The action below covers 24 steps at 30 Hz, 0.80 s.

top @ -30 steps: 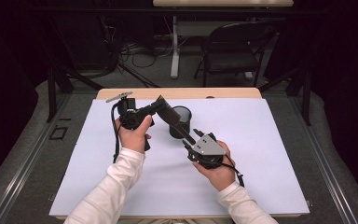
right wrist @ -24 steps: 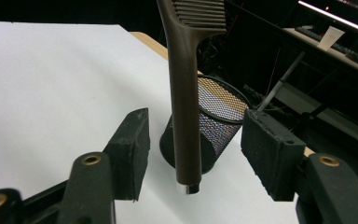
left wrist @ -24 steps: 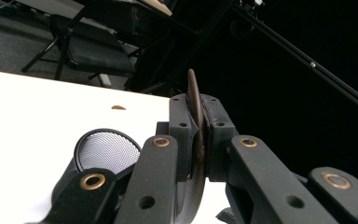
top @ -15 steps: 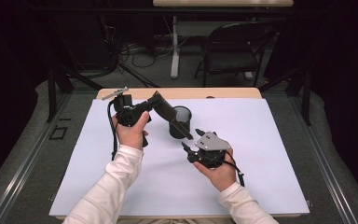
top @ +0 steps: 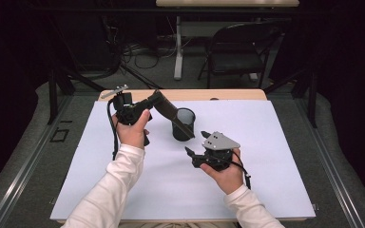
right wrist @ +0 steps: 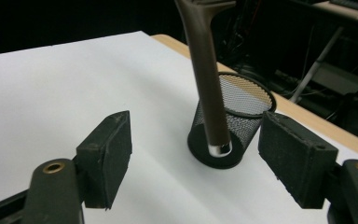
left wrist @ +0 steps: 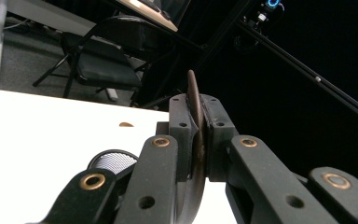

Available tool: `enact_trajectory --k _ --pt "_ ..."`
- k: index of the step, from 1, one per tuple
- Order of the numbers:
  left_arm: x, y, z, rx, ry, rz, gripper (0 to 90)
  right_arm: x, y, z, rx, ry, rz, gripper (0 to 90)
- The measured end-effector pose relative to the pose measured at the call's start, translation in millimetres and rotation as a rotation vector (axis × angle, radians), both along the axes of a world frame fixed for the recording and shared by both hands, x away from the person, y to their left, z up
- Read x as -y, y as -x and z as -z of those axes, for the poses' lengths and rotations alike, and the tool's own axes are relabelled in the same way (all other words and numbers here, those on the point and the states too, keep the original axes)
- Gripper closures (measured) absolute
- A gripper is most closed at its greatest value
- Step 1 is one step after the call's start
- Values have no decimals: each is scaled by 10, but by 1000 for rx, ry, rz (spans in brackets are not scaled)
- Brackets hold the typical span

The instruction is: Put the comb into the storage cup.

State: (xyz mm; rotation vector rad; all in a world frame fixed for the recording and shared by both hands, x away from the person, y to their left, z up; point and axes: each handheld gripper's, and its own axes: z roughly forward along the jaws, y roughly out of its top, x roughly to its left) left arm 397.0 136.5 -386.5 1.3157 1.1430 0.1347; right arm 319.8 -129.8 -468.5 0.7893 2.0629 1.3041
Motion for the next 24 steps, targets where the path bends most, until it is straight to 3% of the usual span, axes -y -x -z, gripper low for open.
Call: enact_trajectory --k 6,10,18,24 --pt "-5 -32 -42 5 -2 -9 847 25 -14 -10 -48 -29 -24 211" --pt "4 -55 -79 11 -12 -12 847 46 -22 -29 -54 -35 -8 207" --pt "7 -93 -188 19 -24 -25 847 71 -25 -62 -67 -37 -37 175" --pt "15 -144 -285 19 -31 -36 847 88 -38 -73 -75 -47 -29 171"
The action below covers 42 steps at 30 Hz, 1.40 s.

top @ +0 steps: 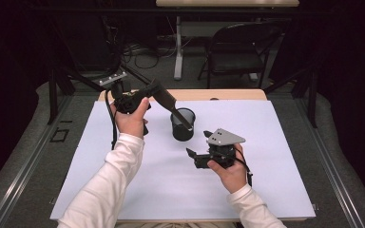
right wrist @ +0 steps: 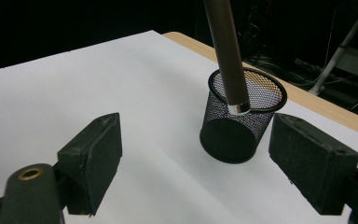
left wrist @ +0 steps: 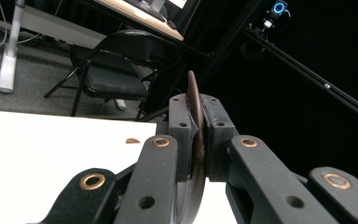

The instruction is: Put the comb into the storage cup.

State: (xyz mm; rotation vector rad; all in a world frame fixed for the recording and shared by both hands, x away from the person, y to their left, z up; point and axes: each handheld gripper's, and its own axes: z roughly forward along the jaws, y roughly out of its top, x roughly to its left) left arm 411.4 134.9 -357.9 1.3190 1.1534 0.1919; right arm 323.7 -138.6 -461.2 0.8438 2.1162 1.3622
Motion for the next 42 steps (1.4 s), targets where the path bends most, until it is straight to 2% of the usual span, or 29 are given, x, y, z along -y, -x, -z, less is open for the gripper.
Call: enact_trajectory --k 7,14,17,22,25,42 --pt "9 -101 -77 -5 -13 -26 846 5 -10 -1 -10 -1 13 150" --pt "-10 -210 -119 -19 -28 -68 846 29 -23 -9 -22 -32 25 124" --pt "-22 -243 -127 -24 -25 -80 846 31 -30 -10 -30 -23 36 116" --pt "-38 -276 -139 -24 -41 -103 846 30 -35 -11 -42 -32 25 64" --pt "-42 -295 -138 -27 -43 -115 846 23 -41 -6 -61 -55 12 0" --pt "-31 -372 -83 -38 -75 -144 846 9 -49 17 -59 -48 27 0"
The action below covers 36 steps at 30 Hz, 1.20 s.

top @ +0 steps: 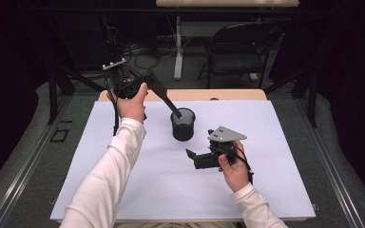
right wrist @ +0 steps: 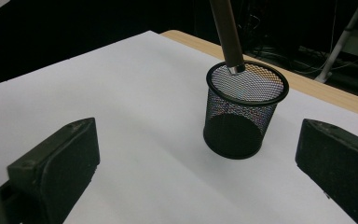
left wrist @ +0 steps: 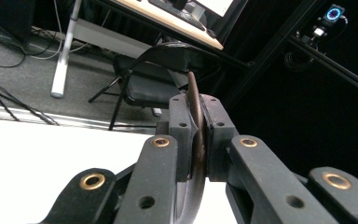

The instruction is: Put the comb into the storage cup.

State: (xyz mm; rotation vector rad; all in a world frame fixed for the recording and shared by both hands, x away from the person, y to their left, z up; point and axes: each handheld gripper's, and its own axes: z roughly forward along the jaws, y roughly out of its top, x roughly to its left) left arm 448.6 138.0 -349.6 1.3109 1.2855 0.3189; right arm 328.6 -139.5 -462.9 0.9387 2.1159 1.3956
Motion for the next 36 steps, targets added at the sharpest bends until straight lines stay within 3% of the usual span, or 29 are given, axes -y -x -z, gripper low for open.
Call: enact_trajectory --k 36 --pt "166 -79 121 -34 -16 -8 846 -31 7 24 -8 19 -9 0"
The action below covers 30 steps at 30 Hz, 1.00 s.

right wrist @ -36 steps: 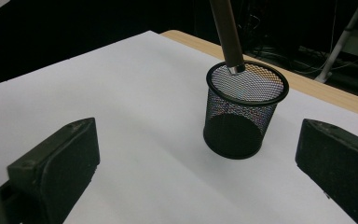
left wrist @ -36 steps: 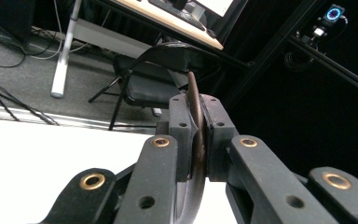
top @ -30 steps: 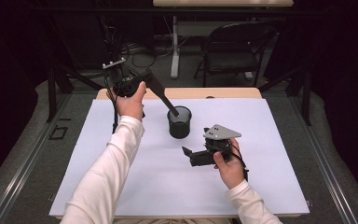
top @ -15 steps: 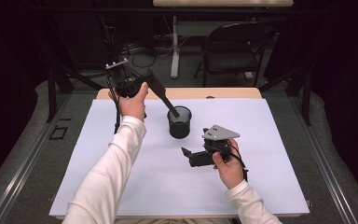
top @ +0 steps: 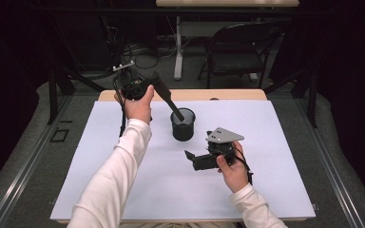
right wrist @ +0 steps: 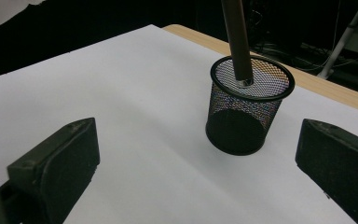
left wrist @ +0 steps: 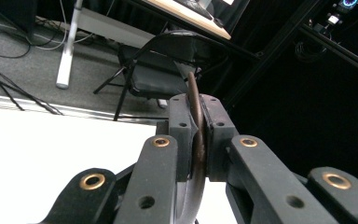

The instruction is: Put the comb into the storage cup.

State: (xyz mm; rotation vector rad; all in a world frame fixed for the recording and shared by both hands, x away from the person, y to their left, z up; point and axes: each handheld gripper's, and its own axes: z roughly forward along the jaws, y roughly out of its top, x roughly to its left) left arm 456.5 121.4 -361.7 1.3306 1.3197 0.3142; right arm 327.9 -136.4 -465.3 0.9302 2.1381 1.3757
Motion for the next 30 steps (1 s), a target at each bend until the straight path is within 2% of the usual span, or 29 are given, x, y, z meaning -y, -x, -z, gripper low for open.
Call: enact_trajectory --k 17,30 --pt "164 -38 117 -13 -22 15 846 43 -13 -17 -4 -5 2 0" --pt "250 -88 281 -47 -30 18 846 62 -19 -19 -5 -3 2 0"
